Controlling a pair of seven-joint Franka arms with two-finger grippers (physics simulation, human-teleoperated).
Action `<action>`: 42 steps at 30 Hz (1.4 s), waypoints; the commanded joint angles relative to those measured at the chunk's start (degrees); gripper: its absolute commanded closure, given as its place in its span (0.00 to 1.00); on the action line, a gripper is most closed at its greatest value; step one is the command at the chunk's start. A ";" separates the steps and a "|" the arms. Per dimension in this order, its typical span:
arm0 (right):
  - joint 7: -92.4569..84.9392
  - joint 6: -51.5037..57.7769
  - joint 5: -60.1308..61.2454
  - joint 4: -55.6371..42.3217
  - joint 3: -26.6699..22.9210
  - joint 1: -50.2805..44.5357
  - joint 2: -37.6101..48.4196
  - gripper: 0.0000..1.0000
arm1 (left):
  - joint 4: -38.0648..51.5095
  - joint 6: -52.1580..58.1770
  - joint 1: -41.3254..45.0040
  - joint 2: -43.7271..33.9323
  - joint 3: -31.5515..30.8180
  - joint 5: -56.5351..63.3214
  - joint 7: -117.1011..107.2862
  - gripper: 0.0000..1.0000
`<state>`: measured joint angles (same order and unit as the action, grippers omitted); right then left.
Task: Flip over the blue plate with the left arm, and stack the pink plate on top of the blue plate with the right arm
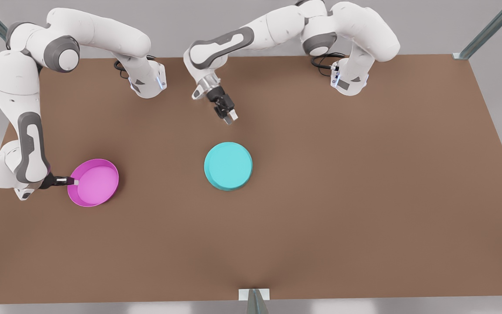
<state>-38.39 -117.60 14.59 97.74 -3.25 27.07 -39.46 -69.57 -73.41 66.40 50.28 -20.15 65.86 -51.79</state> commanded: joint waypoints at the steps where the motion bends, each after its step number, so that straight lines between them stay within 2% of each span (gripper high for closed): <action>1: -0.02 0.00 0.00 0.00 0.00 0.00 0.00 0.54 | -0.39 0.02 -1.35 -0.88 0.02 -17.08 0.11 0.00; 5: -0.02 0.00 -0.09 0.00 0.00 0.00 -0.17 0.58 | -3.11 -0.68 -22.71 -10.55 -0.51 -21.39 3.27 0.00; 9: 0.07 -0.09 0.00 0.00 0.09 -0.09 -0.35 0.60 | -3.73 -7.27 -47.67 -24.09 0.02 -41.95 23.84 0.00; 11: -0.02 -0.09 0.00 0.00 0.09 -0.09 -0.35 0.69 | -3.91 -11.14 -62.43 -28.66 0.11 -52.41 29.72 0.01; 13: -0.02 -0.09 -0.09 0.00 0.09 -0.09 -0.35 0.69 | -8.38 -11.40 -70.44 -34.72 1.16 -58.39 41.85 0.00; 15: -0.02 -0.09 -0.09 0.00 0.09 -0.09 -0.35 0.68 | -15.76 -13.86 -70.53 -43.77 11.43 -65.59 52.22 0.00; 16: -0.02 -0.18 -0.09 0.00 0.09 -0.17 -0.35 0.67 | -26.12 -20.00 -69.48 -50.36 14.60 -66.66 55.48 0.00; 17: -0.02 -0.18 -0.09 0.00 0.09 -0.17 -0.44 0.66 | -30.63 -21.86 -64.12 -53.98 20.93 -66.66 55.66 0.00; 18: -0.02 -0.18 -0.17 0.00 0.09 -0.09 -0.52 0.66 | -29.49 -21.78 -63.76 -53.28 21.81 -66.48 55.66 0.00; 19: 0.07 -0.18 -0.53 0.00 0.18 -0.09 -0.61 0.66 | -27.64 -22.91 -63.76 -50.55 22.17 -66.57 55.57 0.00; 21: 0.07 -0.26 -0.53 0.00 0.18 -0.09 -0.70 0.63 | -15.35 -22.04 -63.76 -40.63 22.78 -66.65 54.69 0.00; 22: 0.07 -0.26 -0.53 0.00 0.18 -0.09 -0.70 0.63 | -12.97 -21.60 -63.76 -40.44 22.87 -66.22 55.48 0.00; 30: -0.02 -0.18 -0.61 0.00 0.18 -0.09 -0.79 0.78 | -13.31 -18.87 -63.85 -40.62 22.87 -68.06 55.66 0.00; 42: -0.98 0.53 -0.44 -1.06 0.35 -0.18 -0.26 0.79 | -13.05 -18.96 -63.85 -40.62 22.87 -67.71 55.48 0.00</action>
<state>-39.59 -116.82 14.63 96.44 -2.92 26.82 -39.72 -82.62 -92.37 2.55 9.70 2.72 -1.93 3.69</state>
